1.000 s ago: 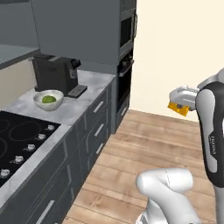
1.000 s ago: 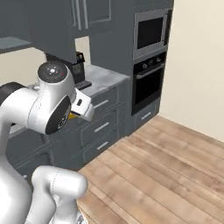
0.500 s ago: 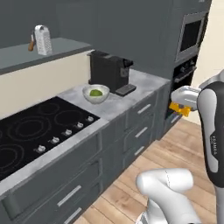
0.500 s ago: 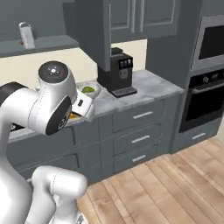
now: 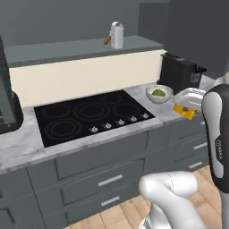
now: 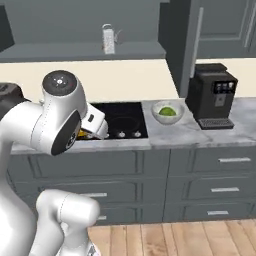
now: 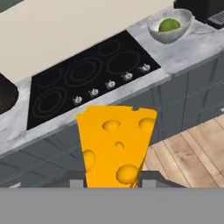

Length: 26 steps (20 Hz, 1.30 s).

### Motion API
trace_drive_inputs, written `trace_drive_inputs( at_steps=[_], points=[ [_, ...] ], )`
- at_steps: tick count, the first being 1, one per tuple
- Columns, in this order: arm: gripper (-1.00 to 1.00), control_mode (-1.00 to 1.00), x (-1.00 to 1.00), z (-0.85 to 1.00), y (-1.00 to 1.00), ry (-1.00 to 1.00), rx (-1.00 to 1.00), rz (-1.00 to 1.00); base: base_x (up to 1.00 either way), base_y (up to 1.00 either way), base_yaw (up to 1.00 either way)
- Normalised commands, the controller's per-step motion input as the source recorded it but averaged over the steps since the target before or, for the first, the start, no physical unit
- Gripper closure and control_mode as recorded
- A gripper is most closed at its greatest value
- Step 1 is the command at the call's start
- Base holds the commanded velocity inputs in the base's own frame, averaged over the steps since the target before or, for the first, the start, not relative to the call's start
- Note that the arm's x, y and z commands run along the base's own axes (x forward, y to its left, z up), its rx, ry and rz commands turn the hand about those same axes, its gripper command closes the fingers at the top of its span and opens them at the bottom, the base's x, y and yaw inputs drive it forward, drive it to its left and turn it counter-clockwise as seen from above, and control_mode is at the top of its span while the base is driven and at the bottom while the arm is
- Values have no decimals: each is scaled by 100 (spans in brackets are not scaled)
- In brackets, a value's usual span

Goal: Pick the cheese from the fridge and the cheese grater from the cabinet and place them next to the salad bowl.

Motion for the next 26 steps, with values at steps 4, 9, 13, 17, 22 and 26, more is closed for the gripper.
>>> trace_drive_inputs(
  at_steps=[4, 9, 13, 17, 22, 26],
  points=[
    [100, 100, 0, 0, 0, 0, 0, 0, 52, 0, 53],
    [100, 100, 0, 0, 0, 0, 0, 0, 55, -3, 36],
    [100, 100, 0, 0, 0, 0, 0, 0, 63, -14, 26],
    [100, 100, 0, 0, 0, 0, 0, 0, 60, -42, 5],
    [100, 100, 0, 0, 0, 0, 0, 0, 41, -52, 0],
    [100, 100, 0, 0, 0, 0, 0, 0, 23, -41, 0]
  ],
)
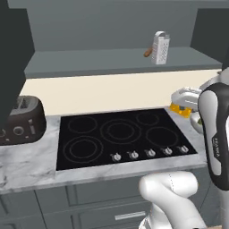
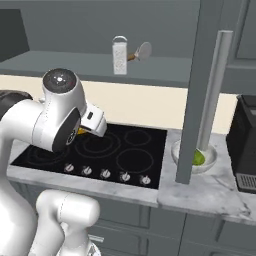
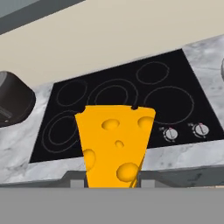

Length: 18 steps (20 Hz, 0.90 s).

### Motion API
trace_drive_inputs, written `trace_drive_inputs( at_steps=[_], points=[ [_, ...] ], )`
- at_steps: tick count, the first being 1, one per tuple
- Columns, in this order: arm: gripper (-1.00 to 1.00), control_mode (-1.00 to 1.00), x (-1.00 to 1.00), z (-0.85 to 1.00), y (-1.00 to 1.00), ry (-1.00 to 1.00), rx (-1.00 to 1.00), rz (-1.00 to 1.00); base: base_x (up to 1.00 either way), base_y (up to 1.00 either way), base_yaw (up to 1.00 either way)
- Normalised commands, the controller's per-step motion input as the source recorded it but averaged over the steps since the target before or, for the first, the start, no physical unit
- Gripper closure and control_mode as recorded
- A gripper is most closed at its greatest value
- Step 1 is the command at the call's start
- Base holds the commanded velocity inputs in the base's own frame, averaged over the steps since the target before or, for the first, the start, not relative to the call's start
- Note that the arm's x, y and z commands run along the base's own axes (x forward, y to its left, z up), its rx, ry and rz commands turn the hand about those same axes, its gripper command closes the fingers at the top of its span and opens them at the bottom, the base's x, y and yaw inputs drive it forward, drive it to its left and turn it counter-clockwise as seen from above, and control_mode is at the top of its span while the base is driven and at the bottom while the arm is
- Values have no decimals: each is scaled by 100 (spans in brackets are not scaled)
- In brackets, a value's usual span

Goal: Pick the cheese from the fridge and the cheese grater from the cabinet and place them next to the salad bowl.

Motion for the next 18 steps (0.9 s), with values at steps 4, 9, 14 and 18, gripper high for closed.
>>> trace_drive_inputs(
  at_steps=[4, 9, 14, 18],
  points=[
    [100, 100, 0, 0, 0, 0, 0, 0, 6, -39, 0],
    [100, 100, 0, 0, 0, 0, 0, 0, 26, -27, 0],
    [100, 100, 0, 0, 0, 0, 0, 0, 27, -33, 0],
    [100, 100, 0, 0, 0, 0, 0, 0, 34, -16, -1]
  ],
)
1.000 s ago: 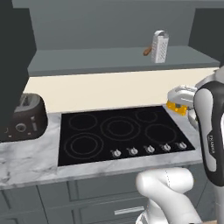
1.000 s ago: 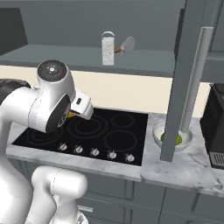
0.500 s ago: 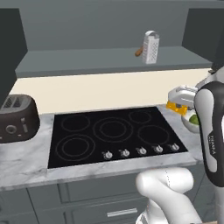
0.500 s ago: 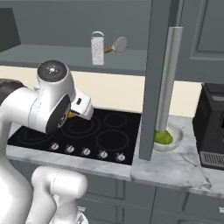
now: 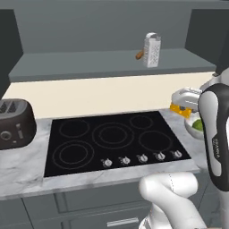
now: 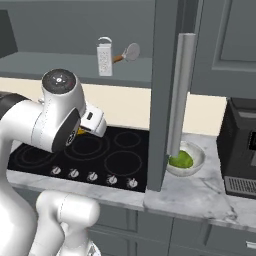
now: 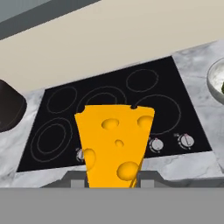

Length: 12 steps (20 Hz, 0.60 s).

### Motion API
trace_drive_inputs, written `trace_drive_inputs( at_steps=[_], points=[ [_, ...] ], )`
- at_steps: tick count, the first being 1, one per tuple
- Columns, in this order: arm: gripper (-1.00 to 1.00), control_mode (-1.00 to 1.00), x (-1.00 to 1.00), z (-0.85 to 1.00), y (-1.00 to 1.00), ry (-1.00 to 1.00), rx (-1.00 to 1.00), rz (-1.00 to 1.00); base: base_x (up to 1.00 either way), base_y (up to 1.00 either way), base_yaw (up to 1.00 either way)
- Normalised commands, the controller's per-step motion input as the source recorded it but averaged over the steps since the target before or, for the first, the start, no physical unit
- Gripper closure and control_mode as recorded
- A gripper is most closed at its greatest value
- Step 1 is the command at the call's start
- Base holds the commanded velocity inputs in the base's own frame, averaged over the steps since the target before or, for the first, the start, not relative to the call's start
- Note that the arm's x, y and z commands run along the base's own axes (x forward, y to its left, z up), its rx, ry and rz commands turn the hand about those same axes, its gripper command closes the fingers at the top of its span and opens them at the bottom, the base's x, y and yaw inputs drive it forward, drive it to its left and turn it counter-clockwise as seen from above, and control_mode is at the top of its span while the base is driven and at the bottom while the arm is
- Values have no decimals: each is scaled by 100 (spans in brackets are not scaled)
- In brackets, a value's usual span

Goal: Pick the cheese from the fridge and the cheese grater from the cabinet and place them next to the salad bowl.

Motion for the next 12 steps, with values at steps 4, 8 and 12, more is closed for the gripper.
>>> trace_drive_inputs(
  at_steps=[4, 8, 12],
  points=[
    [100, 100, 0, 0, 0, 0, 0, 0, 31, -6, 0],
    [100, 100, 0, 0, 0, 0, 0, 0, 20, 0, -2],
    [100, 100, 0, 0, 0, 0, 0, 0, 31, 0, 0]
  ],
)
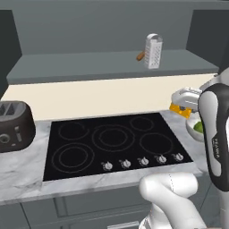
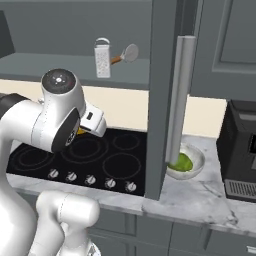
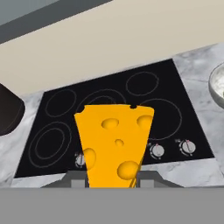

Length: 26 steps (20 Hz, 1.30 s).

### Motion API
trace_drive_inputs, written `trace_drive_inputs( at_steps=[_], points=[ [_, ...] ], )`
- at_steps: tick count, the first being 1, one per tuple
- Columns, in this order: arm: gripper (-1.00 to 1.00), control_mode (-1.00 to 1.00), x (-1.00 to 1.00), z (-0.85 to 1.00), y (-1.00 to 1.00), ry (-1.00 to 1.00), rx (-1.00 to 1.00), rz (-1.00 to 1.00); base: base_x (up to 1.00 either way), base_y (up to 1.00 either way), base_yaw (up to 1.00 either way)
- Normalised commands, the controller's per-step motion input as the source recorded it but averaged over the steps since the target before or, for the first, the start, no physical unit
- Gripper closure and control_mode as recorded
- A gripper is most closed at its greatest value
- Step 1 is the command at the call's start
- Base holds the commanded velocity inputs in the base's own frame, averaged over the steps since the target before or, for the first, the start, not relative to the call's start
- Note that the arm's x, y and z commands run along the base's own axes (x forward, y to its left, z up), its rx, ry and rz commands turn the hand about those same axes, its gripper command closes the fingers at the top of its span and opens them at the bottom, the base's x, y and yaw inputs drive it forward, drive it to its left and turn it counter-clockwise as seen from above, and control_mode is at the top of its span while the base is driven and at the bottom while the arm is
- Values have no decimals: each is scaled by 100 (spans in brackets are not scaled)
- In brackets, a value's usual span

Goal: Pick the cheese from the fridge and the cheese grater from the cabinet and place them next to the salad bowl.

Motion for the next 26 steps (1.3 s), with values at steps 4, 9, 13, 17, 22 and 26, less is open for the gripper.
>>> trace_drive_inputs(
  at_steps=[4, 9, 13, 17, 22, 26],
  points=[
    [100, 100, 0, 0, 0, 0, 0, 0, 48, 2, 0],
    [100, 100, 0, 0, 0, 0, 0, 0, 44, 1, 0],
    [100, 100, 0, 0, 0, 0, 0, 0, 35, 0, 0],
    [100, 100, 0, 0, 0, 0, 0, 0, 1, 0, 0],
    [100, 100, 0, 0, 0, 0, 0, 0, 0, 0, 0],
    [100, 100, 0, 0, 0, 0, 0, 0, 0, 0, 0]
  ],
)
